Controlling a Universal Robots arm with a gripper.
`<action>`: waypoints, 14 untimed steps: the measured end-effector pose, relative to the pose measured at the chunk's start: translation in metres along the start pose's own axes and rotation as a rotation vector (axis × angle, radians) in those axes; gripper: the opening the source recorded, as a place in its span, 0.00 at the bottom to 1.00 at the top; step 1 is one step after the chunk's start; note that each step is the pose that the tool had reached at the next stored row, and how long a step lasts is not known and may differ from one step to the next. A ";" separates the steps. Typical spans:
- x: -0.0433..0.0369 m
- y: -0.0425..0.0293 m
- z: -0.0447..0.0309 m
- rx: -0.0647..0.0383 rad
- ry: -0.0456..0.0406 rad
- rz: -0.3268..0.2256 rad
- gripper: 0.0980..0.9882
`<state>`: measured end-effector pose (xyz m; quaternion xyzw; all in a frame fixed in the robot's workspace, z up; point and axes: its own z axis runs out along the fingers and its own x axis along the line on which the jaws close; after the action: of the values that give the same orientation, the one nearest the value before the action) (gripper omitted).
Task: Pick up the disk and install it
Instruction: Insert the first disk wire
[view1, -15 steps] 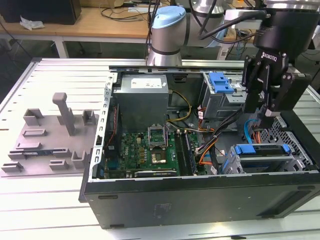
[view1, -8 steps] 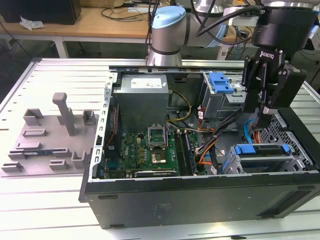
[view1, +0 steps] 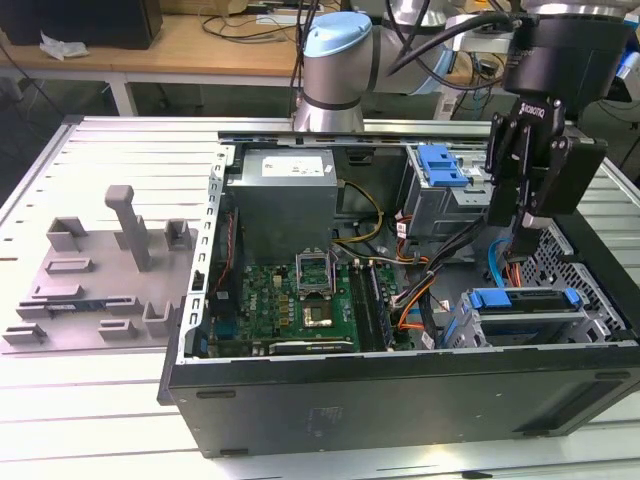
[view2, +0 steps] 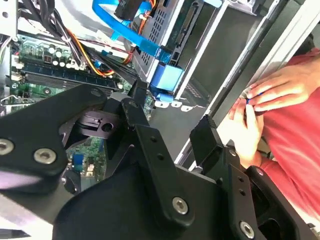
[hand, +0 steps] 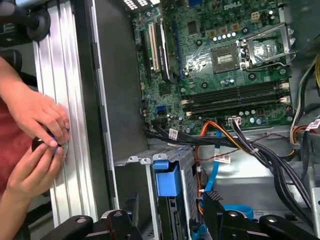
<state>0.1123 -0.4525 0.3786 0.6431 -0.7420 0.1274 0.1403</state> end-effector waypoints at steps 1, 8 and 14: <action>-0.0006 0.0000 -0.0003 0.002 0.0177 0.001 0.59; -0.0304 0.0041 -0.0093 0.020 0.1478 0.007 0.59; -0.0475 -0.0030 -0.0091 0.020 0.1478 0.007 0.59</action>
<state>0.1219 -0.4059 0.3694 0.6308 -0.7305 0.1825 0.1877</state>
